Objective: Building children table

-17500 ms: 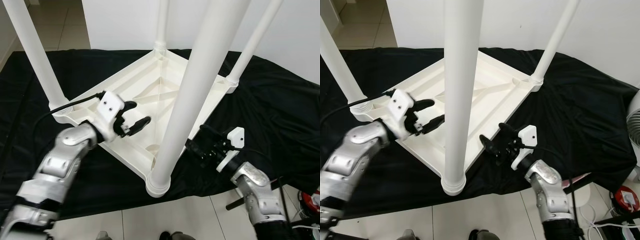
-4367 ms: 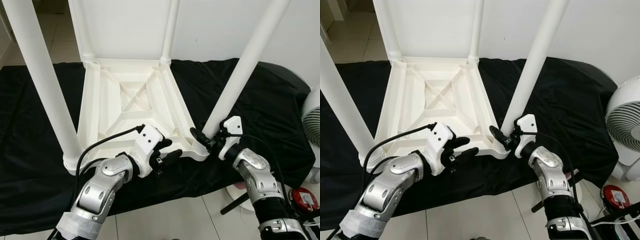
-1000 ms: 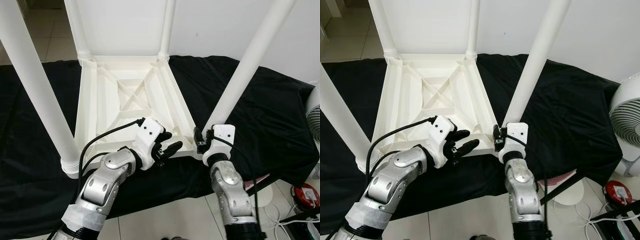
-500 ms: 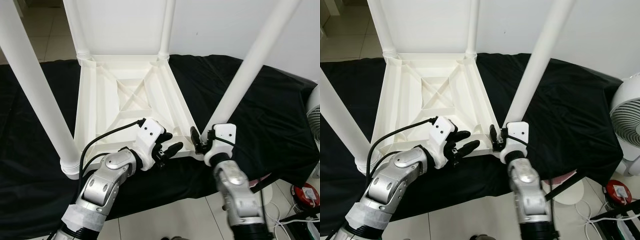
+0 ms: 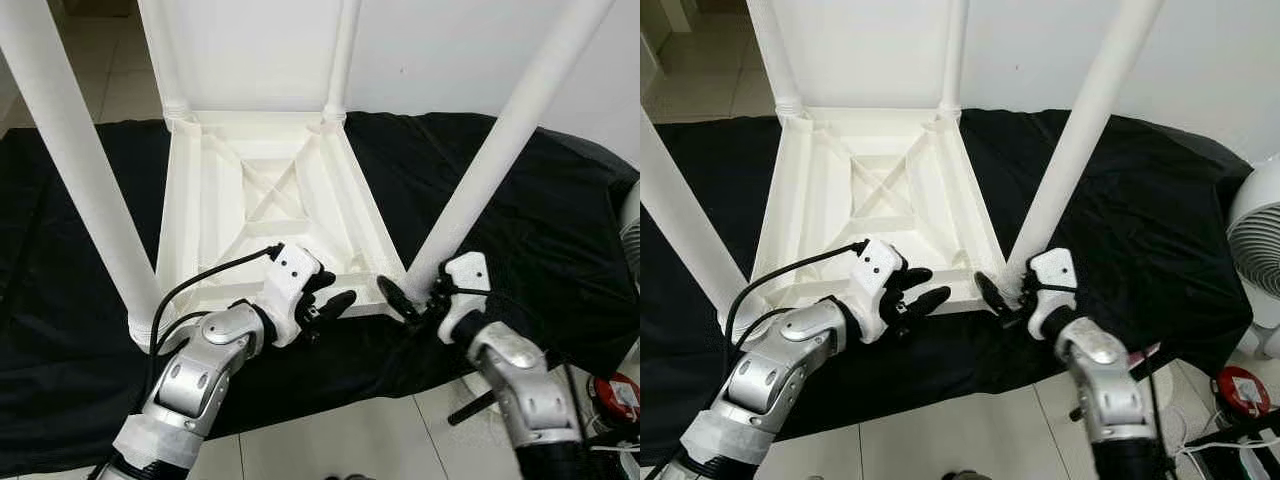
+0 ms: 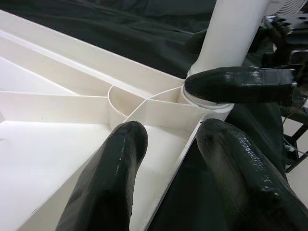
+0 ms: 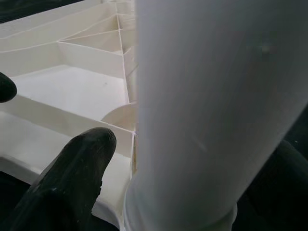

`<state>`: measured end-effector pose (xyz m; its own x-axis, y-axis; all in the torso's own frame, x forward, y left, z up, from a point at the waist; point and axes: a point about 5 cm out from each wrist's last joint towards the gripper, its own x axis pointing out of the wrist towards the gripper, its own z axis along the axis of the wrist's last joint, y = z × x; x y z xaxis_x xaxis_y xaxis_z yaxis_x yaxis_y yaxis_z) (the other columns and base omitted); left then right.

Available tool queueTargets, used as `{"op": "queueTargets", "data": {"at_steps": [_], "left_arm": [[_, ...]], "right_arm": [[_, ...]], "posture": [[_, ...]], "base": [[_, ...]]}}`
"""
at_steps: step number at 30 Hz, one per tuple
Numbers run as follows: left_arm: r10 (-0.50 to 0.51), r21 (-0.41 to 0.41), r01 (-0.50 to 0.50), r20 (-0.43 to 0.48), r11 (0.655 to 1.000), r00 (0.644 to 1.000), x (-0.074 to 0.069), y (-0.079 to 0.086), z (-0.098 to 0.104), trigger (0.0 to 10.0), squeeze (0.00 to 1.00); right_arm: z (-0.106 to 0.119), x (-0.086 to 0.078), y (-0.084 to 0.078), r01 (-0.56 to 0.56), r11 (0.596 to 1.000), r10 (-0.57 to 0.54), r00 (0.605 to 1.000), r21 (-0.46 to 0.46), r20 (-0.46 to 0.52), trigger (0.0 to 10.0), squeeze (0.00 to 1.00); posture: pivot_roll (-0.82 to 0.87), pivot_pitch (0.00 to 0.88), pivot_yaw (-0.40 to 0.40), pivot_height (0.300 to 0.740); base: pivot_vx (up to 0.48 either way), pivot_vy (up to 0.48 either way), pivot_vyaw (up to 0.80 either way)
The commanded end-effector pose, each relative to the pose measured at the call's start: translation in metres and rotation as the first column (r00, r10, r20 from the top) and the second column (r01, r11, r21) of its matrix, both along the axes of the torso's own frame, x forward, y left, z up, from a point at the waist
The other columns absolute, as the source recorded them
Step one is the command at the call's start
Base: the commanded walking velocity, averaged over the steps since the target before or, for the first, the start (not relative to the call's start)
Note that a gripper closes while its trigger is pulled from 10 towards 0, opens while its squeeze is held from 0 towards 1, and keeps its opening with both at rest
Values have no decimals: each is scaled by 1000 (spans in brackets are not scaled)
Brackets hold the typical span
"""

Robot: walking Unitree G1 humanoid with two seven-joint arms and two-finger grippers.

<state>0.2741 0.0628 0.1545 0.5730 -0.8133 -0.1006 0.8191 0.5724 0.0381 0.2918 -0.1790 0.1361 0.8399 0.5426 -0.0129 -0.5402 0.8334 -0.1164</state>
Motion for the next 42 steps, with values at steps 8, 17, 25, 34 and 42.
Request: {"op": "queueTargets", "data": {"at_steps": [8,17,25,34,42], "left_arm": [[-44,2,44,7,999,999,0,-5,1,10000,0],[-46,11,46,6,999,999,-3,-4,0,10000,0],[-42,67,40,31,997,999,-3,-2,-6,10000,0],[-39,70,37,34,997,999,-3,-2,-7,10000,0],[-40,54,38,27,998,999,-4,-2,-6,10000,0]], "right_arm": [[-4,12,4,-80,997,80,997,1,-16,10000,0],[-21,19,5,-147,989,145,987,-18,-65,0,0],[-24,17,4,-131,991,131,989,3,-61,0,0],[-23,16,10,-62,997,65,997,53,-39,10000,0],[-23,18,12,212,977,-211,976,13,-45,10000,0]], "posture": [[28,0,-58,740],[45,0,-64,740],[43,0,-65,740],[35,14,-63,740],[31,26,-61,740]], "base": [[0,0,0],[0,0,0],[0,0,0],[0,0,0],[0,0,0]]}}
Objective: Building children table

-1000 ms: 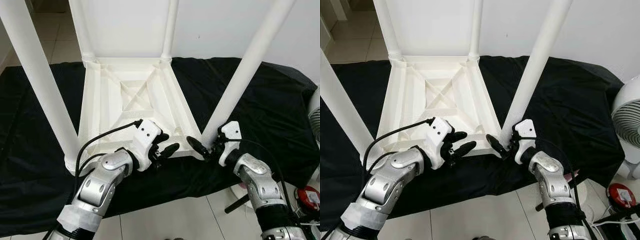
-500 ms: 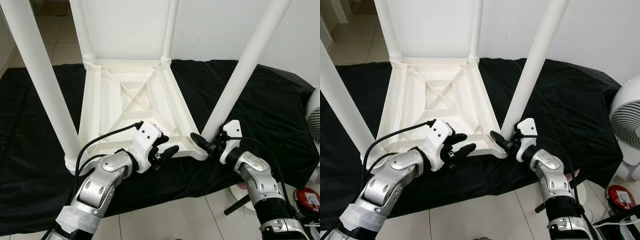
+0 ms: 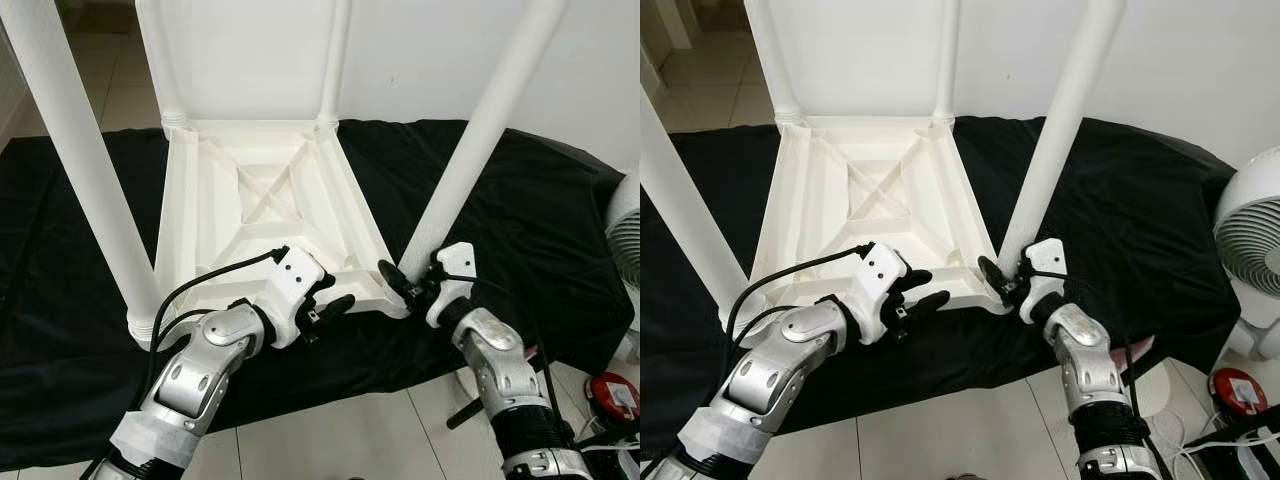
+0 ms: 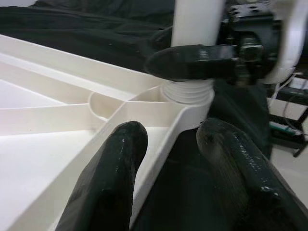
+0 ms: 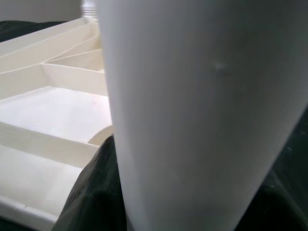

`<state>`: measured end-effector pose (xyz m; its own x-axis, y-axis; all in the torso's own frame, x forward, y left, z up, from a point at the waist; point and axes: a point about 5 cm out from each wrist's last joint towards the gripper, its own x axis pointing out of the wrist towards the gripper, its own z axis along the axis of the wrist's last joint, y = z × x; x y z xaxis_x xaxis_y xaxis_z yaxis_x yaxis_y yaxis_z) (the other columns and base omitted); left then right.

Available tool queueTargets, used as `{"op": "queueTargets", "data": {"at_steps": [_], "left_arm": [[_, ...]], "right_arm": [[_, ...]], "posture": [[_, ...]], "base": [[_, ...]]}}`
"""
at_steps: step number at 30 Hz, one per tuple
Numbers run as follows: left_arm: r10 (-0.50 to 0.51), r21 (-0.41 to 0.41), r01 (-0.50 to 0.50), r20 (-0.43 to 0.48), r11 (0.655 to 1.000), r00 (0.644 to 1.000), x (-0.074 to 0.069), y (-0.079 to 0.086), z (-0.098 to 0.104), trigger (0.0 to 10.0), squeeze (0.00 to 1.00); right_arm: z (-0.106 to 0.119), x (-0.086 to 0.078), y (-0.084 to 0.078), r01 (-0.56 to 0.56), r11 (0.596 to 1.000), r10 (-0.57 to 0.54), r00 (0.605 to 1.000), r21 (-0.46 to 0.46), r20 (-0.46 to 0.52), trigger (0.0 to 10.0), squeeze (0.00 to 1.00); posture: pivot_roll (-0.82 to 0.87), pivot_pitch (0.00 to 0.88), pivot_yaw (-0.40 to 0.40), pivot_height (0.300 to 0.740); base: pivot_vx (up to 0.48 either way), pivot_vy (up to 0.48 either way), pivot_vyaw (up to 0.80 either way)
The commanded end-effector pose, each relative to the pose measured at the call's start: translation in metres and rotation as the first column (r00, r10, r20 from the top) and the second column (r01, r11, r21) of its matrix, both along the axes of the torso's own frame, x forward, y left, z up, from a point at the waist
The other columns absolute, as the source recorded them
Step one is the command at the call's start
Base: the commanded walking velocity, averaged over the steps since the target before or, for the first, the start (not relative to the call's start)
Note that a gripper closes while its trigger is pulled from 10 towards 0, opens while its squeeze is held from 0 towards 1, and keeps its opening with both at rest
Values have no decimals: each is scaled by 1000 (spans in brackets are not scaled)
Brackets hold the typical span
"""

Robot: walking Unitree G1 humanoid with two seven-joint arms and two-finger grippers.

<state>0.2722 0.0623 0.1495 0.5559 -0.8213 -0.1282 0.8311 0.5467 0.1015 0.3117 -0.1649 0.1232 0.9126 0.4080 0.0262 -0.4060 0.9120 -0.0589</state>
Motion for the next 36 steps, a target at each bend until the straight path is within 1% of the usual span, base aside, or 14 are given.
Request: {"op": "queueTargets", "data": {"at_steps": [1,5,8,10,13,16,18,19,20,21,31,33,34,36], "left_arm": [[-13,-6,13,-8,1000,1000,-2,-2,-1,10000,0],[-14,-1,14,-4,1000,1000,0,-1,-1,10000,0],[-14,0,14,-4,1000,1000,0,-1,-1,10000,0],[-18,5,18,-1,1000,1000,1,-3,-1,10000,0],[-20,6,20,0,1000,1000,1,-3,0,10000,0],[-19,3,19,-2,1000,1000,1,-3,0,10000,0],[-19,1,19,-5,1000,1000,1,-3,0,10000,0],[-19,3,19,-5,1000,1000,1,-3,-1,10000,0],[-19,3,19,-5,1000,1000,1,-3,-1,10000,0],[-18,4,18,-5,1000,1000,1,-3,-1,10000,0],[-3,-44,2,-11,999,1000,3,-2,6,10000,0],[1,-51,-2,-11,999,1000,4,-3,7,10000,0],[4,-48,-4,-9,999,1000,4,-3,6,10000,0],[5,-46,-6,-9,999,1000,4,-3,6,10000,0]], "right_arm": [[-11,-3,-1,126,992,-127,989,-24,-70,10000,0],[-17,-10,8,238,971,-235,967,23,-100,10000,0],[-20,-13,12,254,967,-250,963,28,-101,10000,0],[-26,-18,20,360,932,-354,929,44,-107,10000,0],[-27,-21,30,439,896,-430,895,61,-119,10000,0],[-23,-23,43,439,897,-430,895,61,-115,10000,0],[-21,-23,40,445,894,-437,893,59,-109,10000,0],[-20,-24,36,454,889,-446,889,68,-105,10000,529],[-20,-24,36,454,889,-446,889,68,-105,10000,529],[-20,-24,34,458,886,-450,887,77,-101,10000,1000],[-19,-30,24,418,906,-415,908,71,-55,10000,1000],[-23,-35,16,366,929,-364,930,45,-50,10000,1000],[-25,-37,11,321,947,-319,947,30,-44,10000,0],[-26,-38,8,289,957,-288,957,19,-40,10000,0]], "posture": [[31,27,-63,740],[21,33,-58,740],[21,33,-58,740],[19,38,-56,740],[18,41,-56,740],[19,47,-56,740],[19,48,-55,740],[19,52,-56,740],[19,52,-56,740],[19,52,-56,740],[25,51,-64,740],[26,49,-66,740],[25,49,-68,740],[25,49,-68,740]], "base": [[0,0,0],[0,0,0],[0,0,0],[0,0,0],[0,0,0],[0,0,0],[0,0,0],[0,0,0],[0,0,0],[0,0,0],[0,0,0],[0,0,0],[0,0,0],[0,0,0]]}}
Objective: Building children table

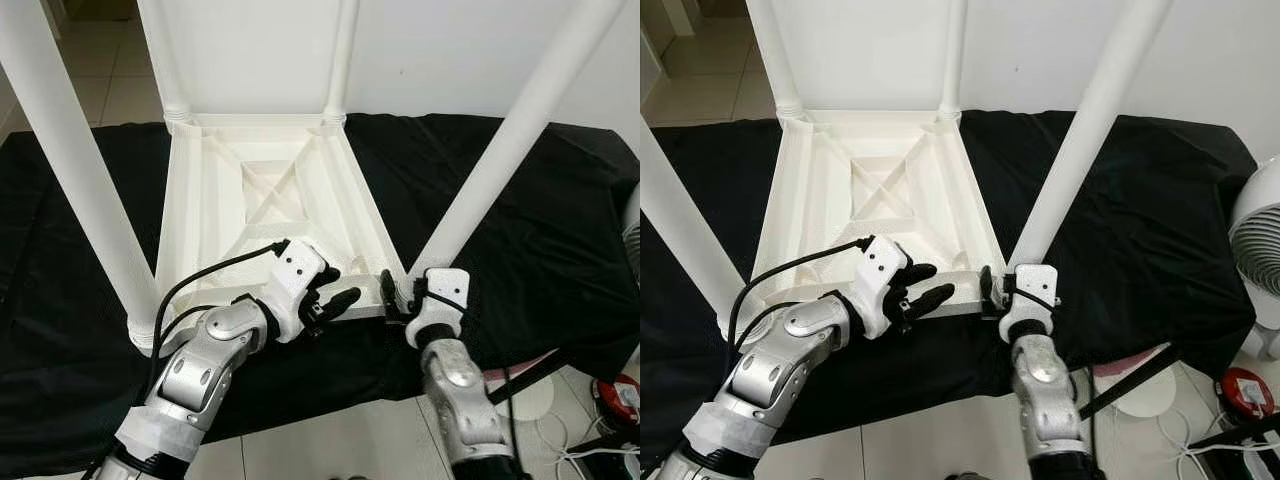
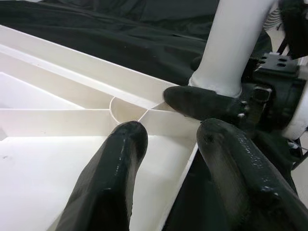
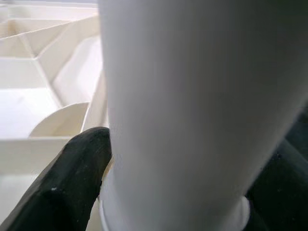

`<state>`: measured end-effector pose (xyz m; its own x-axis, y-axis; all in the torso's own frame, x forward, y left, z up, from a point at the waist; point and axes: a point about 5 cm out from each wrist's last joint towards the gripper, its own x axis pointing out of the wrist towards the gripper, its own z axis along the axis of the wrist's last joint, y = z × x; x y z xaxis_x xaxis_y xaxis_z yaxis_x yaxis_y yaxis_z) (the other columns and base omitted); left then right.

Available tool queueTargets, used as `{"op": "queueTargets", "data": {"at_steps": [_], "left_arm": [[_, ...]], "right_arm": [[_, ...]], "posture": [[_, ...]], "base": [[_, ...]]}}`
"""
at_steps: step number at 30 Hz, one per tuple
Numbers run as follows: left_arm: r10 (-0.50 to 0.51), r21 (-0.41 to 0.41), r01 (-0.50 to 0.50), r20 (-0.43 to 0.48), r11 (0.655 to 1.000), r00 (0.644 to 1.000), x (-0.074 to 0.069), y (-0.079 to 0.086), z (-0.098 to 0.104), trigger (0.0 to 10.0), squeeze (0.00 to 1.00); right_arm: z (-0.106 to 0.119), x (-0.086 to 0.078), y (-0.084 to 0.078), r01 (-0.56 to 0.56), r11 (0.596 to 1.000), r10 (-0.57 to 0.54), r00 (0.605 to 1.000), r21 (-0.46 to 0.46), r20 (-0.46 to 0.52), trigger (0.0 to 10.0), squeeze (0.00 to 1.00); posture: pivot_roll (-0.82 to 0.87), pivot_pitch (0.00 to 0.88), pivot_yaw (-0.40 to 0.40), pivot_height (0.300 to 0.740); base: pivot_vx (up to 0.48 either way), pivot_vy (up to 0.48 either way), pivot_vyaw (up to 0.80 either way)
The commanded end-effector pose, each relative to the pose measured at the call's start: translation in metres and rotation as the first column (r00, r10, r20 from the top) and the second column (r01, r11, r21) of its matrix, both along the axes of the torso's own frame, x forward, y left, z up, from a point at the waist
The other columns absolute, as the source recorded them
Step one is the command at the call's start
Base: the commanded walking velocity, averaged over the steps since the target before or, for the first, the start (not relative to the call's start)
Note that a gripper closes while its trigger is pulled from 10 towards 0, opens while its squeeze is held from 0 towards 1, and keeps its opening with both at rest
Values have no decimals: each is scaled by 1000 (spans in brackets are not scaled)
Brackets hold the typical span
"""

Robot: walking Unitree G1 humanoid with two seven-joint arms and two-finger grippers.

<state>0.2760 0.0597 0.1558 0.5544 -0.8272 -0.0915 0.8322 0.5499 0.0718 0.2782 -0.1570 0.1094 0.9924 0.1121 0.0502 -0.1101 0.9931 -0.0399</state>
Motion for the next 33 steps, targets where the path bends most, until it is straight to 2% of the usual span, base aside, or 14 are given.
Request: {"op": "queueTargets", "data": {"at_steps": [1,5,7,9,12,18,19,20,21,22,23,27,33], "left_arm": [[7,2,-7,-3,1000,1000,0,0,0,10000,0],[1,1,-1,3,1000,1000,1,-1,2,10000,0],[0,2,0,5,1000,1000,1,-1,2,10000,0],[-6,8,6,6,1000,1000,1,-1,2,10000,0],[-19,17,19,8,1000,1000,1,-2,1,10000,0],[-23,21,23,11,1000,1000,0,-3,2,10000,0],[-21,21,21,12,1000,1000,1,-3,2,10000,0],[-19,20,19,13,1000,1000,1,-2,2,10000,0],[-18,19,18,13,1000,1000,1,-2,2,10000,0],[-18,19,18,13,1000,1000,1,-2,2,10000,0],[-15,19,14,13,1000,1000,1,-2,3,10000,0],[-4,16,4,11,1000,1000,0,0,2,10000,0],[-3,14,3,7,1000,1000,-1,0,2,10000,0]], "right_arm": [[-11,-5,-3,-48,999,48,998,-1,-48,10000,0],[-3,1,-15,-181,982,180,984,-50,-11,10000,0],[-1,2,-16,-205,977,205,979,-58,-7,10000,0],[6,8,-18,-273,959,274,962,-74,9,10000,0],[15,17,-15,-370,924,373,928,-99,11,10000,0],[19,24,-9,-456,881,460,888,-127,0,10000,0],[20,27,-6,-488,862,491,871,-136,-8,7922,0],[19,30,-4,-525,840,526,850,-135,-29,2275,0],[17,31,-3,-552,824,551,833,-131,-43,2275,0],[17,31,-3,-552,824,551,833,-131,-43,2275,0],[16,32,-3,-571,810,569,820,-132,-57,0,0],[12,33,-5,-599,790,593,801,-131,-85,0,0],[9,32,-7,-607,786,599,795,-118,-97,0,0]], "posture": [[24,48,-66,740],[23,46,-65,740],[23,46,-65,740],[23,41,-61,740],[24,40,-59,740],[30,38,-59,740],[32,38,-60,740],[40,37,-66,740],[40,37,-66,740],[40,37,-66,740],[45,37,-68,740],[47,37,-70,740],[51,41,-77,740]], "base": [[0,0,0],[0,0,0],[0,0,0],[0,0,0],[0,0,0],[0,0,0],[0,0,0],[0,0,0],[0,0,0],[0,0,0],[0,0,0],[0,0,0],[0,0,0]]}}
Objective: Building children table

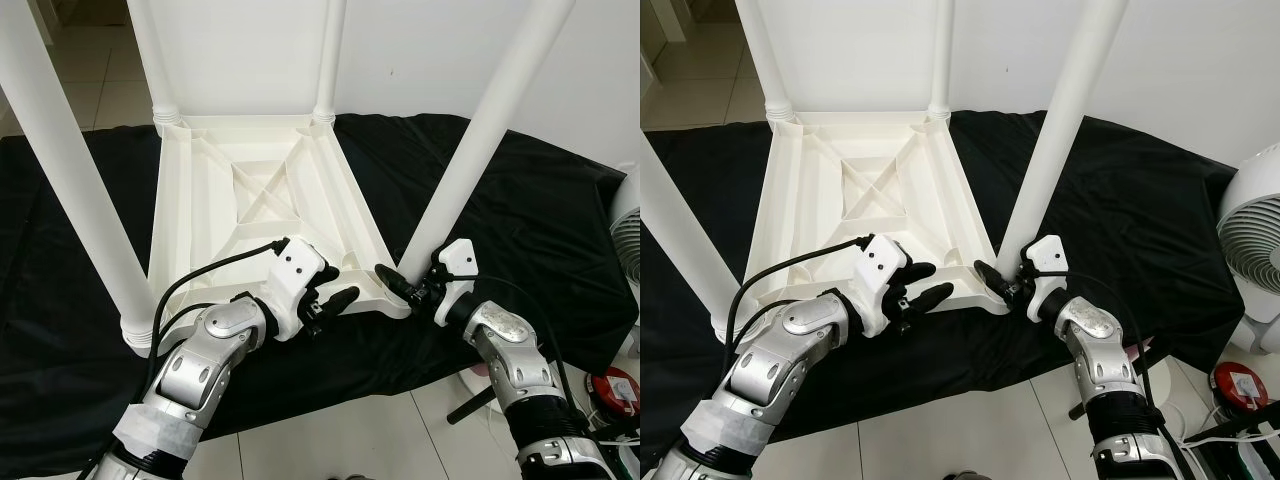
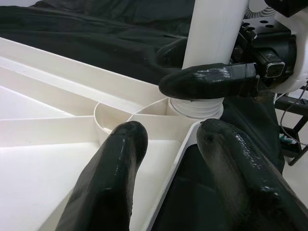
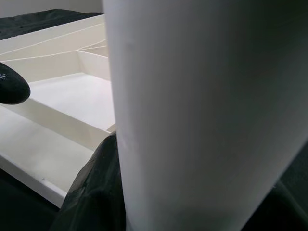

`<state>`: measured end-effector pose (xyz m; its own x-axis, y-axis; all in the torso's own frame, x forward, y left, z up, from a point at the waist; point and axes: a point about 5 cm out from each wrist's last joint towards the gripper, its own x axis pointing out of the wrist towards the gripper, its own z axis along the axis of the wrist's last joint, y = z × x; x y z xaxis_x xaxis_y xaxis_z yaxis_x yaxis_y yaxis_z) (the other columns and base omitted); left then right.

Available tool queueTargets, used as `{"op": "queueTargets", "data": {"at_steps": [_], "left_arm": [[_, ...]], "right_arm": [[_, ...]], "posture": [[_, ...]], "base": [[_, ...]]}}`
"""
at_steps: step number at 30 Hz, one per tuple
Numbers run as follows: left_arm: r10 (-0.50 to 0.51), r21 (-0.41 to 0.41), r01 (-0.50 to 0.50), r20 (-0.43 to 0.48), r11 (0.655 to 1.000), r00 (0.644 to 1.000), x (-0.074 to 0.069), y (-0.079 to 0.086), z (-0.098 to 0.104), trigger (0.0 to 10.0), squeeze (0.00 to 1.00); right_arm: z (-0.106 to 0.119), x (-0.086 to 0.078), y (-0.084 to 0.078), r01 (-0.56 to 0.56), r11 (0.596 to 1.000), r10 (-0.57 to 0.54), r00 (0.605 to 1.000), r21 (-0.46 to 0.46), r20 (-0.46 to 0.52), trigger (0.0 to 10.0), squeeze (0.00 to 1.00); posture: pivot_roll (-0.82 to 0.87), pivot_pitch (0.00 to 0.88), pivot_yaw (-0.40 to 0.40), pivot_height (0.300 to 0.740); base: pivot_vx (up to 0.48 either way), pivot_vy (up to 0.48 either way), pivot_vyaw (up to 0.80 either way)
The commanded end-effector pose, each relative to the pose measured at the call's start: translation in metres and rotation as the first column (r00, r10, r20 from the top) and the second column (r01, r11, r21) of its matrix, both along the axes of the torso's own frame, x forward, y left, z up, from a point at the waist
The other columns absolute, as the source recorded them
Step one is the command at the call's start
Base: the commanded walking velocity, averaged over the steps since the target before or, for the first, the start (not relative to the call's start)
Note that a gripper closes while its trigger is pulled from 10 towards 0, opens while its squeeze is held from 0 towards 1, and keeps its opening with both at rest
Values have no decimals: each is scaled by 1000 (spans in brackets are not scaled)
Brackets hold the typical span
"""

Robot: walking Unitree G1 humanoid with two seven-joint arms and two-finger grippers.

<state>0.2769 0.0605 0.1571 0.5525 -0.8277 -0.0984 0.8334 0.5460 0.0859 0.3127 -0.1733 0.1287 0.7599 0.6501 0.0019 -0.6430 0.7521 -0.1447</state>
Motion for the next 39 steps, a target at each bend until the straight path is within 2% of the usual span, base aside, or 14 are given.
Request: {"op": "queueTargets", "data": {"at_steps": [1,3,4,5,6,13,17,18,20,21,22,24,28,39], "left_arm": [[-1,1,1,-1,1000,1000,-3,-1,0,10000,0],[-2,1,2,-1,1000,1000,-3,-2,0,10000,0],[-3,0,3,-2,1000,1000,-3,-2,0,10000,0],[-3,0,3,-2,1000,1000,-3,-2,0,10000,0],[-4,1,4,-2,1000,1000,-2,-2,0,10000,0],[-9,1,9,-8,1000,1000,-2,-5,-2,10000,0],[-16,0,16,-13,1000,1000,-4,-6,-3,10000,0],[-19,2,19,-16,1000,1000,-5,-6,-4,10000,0],[-19,3,20,-18,1000,1000,-5,-5,-5,10000,0],[-18,3,18,-20,1000,1000,-5,-5,-6,10000,0],[-18,3,18,-20,1000,1000,-5,-5,-6,10000,0],[-16,2,17,-21,1000,1000,-5,-6,-6,10000,0],[-15,0,15,-23,1000,1000,-6,-6,-6,10000,0],[-22,-1,22,-22,1000,1000,-7,-7,-7,10000,0]], "right_arm": [[-11,-3,8,-51,998,50,998,-39,-47,0,0],[-11,-3,8,-44,999,43,998,-32,-51,0,0],[-12,-2,7,-20,999,18,999,-35,-50,2235,0],[-12,-2,7,-20,999,18,999,-35,-50,2235,0],[-14,0,7,20,999,-22,998,-39,-57,10000,0],[-24,0,18,171,985,-173,983,-40,-58,10000,0],[-20,-4,27,268,963,-268,963,22,-30,10000,0],[-18,-6,29,355,933,-353,935,54,-33,10000,0],[-18,-7,30,401,914,-399,916,64,-34,10000,0],[-16,-10,31,513,855,-512,858,80,-33,10000,0],[-16,-10,31,513,855,-512,858,80,-33,10000,0],[-13,-16,36,586,798,-584,810,144,-58,10000,0],[-12,-20,38,648,746,-646,760,155,-72,10000,0],[-10,-25,50,644,742,-636,764,185,-107,10000,0]], "posture": [[48,41,-75,740],[47,43,-75,740],[43,43,-74,740],[43,43,-74,740],[43,43,-74,740],[32,45,-71,740],[27,51,-74,740],[25,52,-75,740],[25,52,-75,740],[26,53,-78,740],[26,53,-78,740],[26,52,-81,740],[28,50,-84,740],[26,39,-82,740]], "base": [[0,0,0],[0,0,0],[0,0,0],[0,0,0],[0,0,0],[0,0,0],[0,0,0],[0,0,0],[0,0,0],[0,0,0],[0,0,0],[0,0,0],[0,0,0],[0,0,0]]}}
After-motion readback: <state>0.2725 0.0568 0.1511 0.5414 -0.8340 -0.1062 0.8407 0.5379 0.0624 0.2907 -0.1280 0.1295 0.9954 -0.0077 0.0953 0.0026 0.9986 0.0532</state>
